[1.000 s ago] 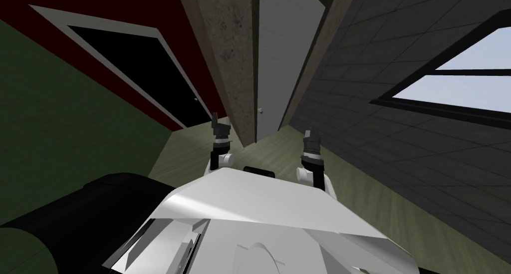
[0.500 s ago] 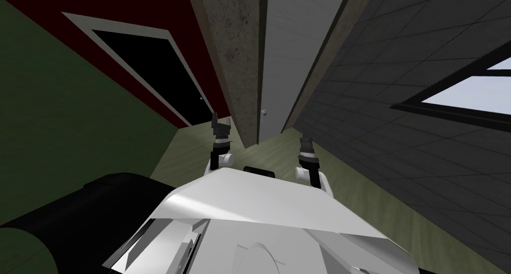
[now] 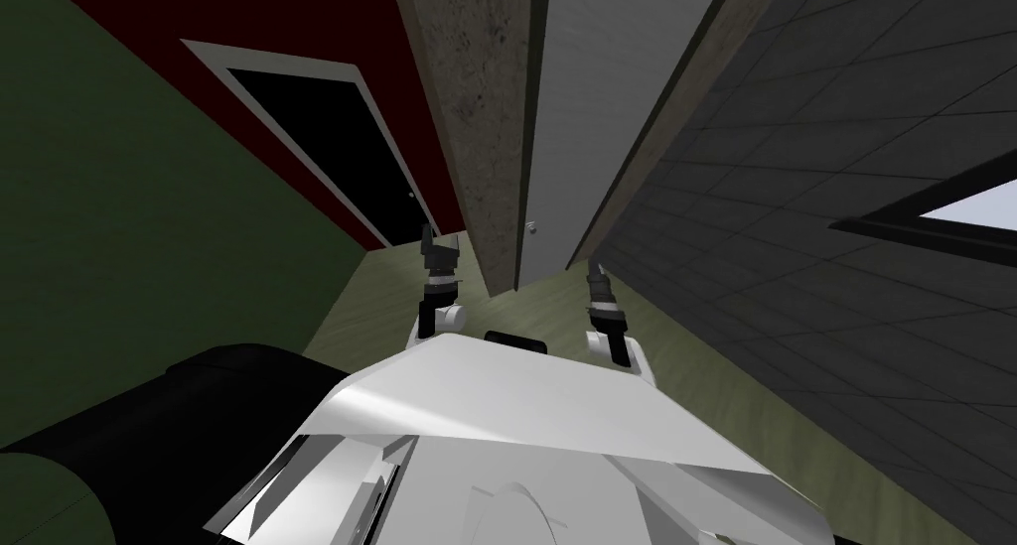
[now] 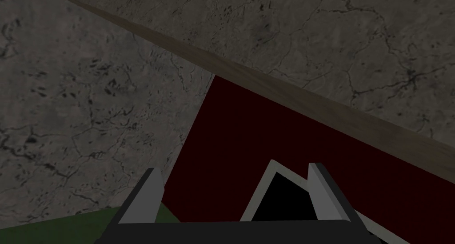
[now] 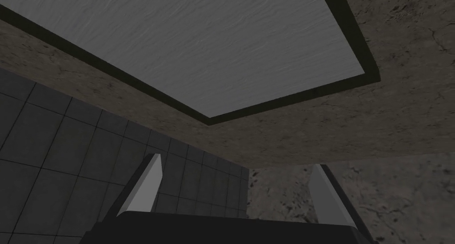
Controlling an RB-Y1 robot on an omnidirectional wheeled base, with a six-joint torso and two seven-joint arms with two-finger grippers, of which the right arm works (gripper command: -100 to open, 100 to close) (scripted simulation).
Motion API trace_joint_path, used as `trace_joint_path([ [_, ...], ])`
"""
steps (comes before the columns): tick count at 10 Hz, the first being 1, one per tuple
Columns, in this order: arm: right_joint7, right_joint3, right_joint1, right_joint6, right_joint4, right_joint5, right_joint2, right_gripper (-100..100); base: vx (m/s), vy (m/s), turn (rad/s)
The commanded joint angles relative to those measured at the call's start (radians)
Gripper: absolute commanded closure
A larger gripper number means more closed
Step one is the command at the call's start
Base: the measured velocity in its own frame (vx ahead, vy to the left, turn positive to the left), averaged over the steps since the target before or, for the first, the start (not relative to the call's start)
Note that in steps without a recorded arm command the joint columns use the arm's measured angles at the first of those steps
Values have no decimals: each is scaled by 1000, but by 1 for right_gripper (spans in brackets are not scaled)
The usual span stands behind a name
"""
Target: Pull the door open
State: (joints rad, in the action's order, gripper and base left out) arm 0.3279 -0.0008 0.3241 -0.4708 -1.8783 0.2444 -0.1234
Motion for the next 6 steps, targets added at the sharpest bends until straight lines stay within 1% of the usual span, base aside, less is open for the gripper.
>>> trace_joint_path([
  [1,31,-1,-13,1,33,20,-11,-100,110,-27,176],
  [6,124,4,-54,9,132,86,-32,-100,99,-26,140],
])
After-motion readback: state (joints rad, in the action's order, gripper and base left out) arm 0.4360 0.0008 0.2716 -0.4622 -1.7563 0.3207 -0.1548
